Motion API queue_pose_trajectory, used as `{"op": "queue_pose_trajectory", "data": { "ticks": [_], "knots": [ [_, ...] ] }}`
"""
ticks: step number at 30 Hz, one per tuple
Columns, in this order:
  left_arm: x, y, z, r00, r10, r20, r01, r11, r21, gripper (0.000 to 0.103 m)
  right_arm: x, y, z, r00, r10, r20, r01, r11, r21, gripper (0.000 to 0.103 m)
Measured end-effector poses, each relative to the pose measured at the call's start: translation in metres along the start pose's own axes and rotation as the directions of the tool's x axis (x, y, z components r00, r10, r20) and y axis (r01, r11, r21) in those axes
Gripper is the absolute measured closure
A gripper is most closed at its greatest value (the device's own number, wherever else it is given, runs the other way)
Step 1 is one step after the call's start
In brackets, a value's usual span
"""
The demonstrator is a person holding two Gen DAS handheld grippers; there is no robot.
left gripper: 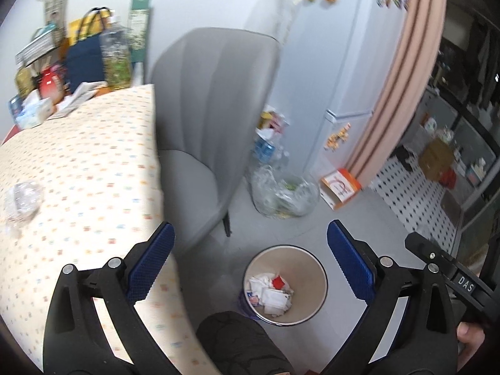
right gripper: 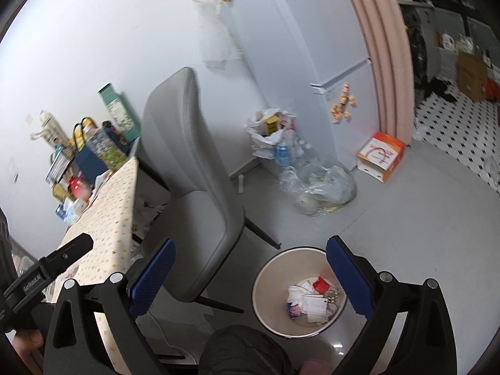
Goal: Collect trash
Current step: 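Move both tools back over the table toward the clear plastic bag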
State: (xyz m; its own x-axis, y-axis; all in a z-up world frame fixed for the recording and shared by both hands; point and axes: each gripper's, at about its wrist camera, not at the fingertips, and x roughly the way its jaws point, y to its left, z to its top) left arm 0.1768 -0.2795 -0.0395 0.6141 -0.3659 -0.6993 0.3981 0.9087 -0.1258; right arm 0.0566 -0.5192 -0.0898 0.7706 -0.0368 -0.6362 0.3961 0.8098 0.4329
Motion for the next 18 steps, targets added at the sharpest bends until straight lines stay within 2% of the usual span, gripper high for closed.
{"op": "queue_pose_trajectory", "data": {
  "ticks": [10,18],
  "knots": [
    [-0.049,0.081,0.001,0.994,0.058,0.088,-0.046,0.991,-0.129,0.006,-0.011,0.088,-0.004,0.998,0.061,-0.006,-0.061,0.988,-0.14,0.008],
    [-0.085,0.145,-0.012,0.984,0.116,0.138,-0.08,0.966,-0.246,0.006,-0.013,0.153,-0.014,0.995,0.1,-0.027,-0.104,0.967,-0.234,0.008]
  ]
}}
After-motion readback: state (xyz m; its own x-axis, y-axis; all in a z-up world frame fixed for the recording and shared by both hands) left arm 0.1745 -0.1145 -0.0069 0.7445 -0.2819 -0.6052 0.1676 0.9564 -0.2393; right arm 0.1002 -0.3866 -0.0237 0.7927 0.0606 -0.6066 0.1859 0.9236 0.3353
